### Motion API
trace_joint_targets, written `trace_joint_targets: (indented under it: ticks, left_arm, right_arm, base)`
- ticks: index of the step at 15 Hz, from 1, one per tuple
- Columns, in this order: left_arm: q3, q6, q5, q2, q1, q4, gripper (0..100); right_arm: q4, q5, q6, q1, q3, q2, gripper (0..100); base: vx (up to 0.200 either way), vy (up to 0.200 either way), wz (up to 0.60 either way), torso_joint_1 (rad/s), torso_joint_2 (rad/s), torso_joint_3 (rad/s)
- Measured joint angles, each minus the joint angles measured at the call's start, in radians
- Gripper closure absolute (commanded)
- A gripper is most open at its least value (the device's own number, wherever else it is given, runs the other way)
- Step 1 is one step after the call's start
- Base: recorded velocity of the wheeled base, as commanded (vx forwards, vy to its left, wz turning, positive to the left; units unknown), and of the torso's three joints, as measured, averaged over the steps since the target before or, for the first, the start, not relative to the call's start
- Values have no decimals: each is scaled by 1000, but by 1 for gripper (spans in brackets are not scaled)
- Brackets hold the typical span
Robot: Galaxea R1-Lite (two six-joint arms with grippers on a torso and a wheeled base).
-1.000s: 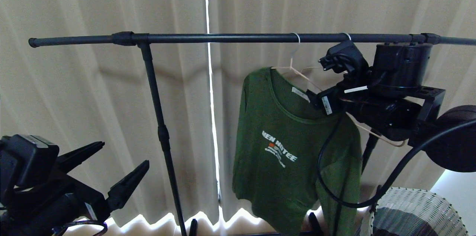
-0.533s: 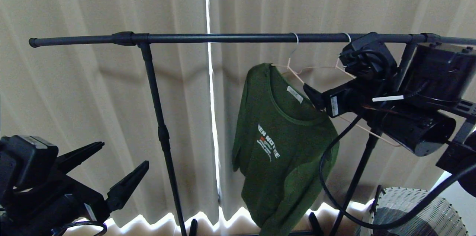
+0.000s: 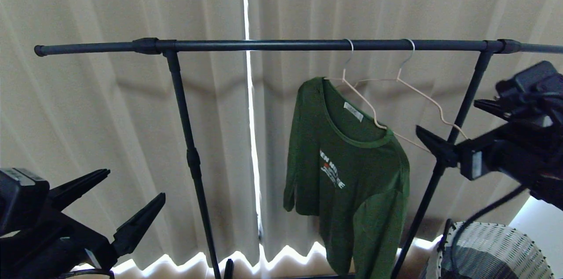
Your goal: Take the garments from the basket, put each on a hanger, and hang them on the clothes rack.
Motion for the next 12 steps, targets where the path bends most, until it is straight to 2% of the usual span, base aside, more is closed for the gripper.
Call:
trace_joint_targets:
  ticks: [4,8,10,12]
  left_arm:
    - [38,11,2,-44,33,3,0]
    - [73,11,2,-69,112,2,0]
    - [74,11,0,-72,148,2,0]
    - [75,11,-1,-72,157,2,0]
  right_arm:
    - [56,-1,-5,-28,198,-210,0]
    - [59,9,6,-33,349,-350,0]
    - [62,20,80,-34,405,-394,0]
    - [65,86,204,-34,438,-417,0]
  base:
    - [-200,0,0,11,0,2]
    - [-200,0,0,-5,4,6]
    - [-200,0,0,-2,2,2]
    - [-200,0,0,7,2,0]
